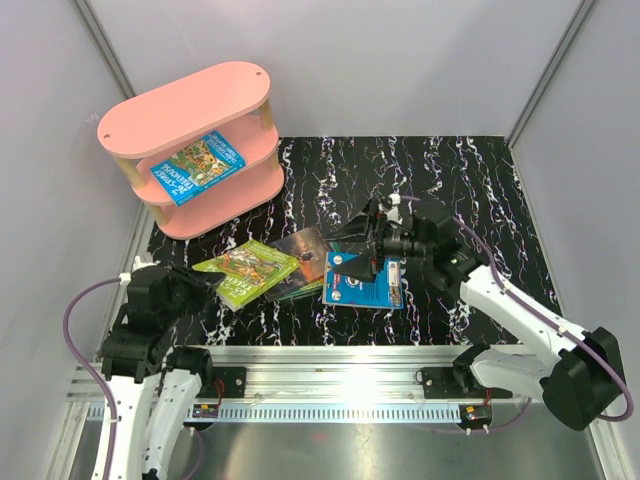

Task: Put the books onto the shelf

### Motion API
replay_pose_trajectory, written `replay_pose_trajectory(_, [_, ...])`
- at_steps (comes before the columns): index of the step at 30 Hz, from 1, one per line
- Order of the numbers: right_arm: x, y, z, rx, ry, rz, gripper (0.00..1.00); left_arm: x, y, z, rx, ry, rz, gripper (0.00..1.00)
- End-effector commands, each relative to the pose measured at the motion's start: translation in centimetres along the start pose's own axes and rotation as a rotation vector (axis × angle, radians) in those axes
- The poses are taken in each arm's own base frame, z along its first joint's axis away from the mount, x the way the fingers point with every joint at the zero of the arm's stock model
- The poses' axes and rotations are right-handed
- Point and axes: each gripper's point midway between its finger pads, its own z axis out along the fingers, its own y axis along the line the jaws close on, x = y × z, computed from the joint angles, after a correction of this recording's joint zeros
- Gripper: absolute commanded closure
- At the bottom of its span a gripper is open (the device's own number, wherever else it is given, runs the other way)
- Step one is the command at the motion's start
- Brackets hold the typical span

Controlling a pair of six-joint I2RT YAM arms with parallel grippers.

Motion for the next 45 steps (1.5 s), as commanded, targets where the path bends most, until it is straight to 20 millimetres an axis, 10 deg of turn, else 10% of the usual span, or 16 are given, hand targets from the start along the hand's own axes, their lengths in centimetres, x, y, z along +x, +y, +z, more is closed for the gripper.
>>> replay_pose_trajectory(1, [-0.2,2.0,1.5,0.005,-0.059,-0.015,0.0,-1.1,-4.5,-0.8,0.166,-0.027,0.009,1.0])
replay_pose_trajectory(10, [-1.4,-2.9,8.5,0.16,-0.116,0.052,0.01,-1.5,-8.5,-1.5,0.188,0.034,0.124,1.0])
replay_pose_trajectory(24, [-2.4,-2.9,15.7,0.155,-0.102,0.044,0.05,0.2,-8.9,-1.2,0.214,0.145,0.159,1.0])
replay_pose_trajectory(27, [-2.0,-2.9,16.6,0.149,-0.087,0.038,0.15,0.2,-9.0,-1.5,0.226,0.142,0.153,1.0])
replay_pose_trajectory(36, [-1.4,-2.7,18.0,0.122,-0.057,0.021,1.0,0.5,-8.1,-2.5,0.198,0.146,0.173,1.0])
replay_pose_trajectory(40, [-1.1,-1.6,17.8,0.117,-0.047,-0.012,1.0,0.7,-7.5,-3.5,0.186,0.143,0.198,0.77])
replay_pose_trajectory(45, [-0.9,1.2,17.5,0.106,-0.047,-0.091,1.0,0.7,-7.5,-6.8,0.162,0.148,0.249,0.01])
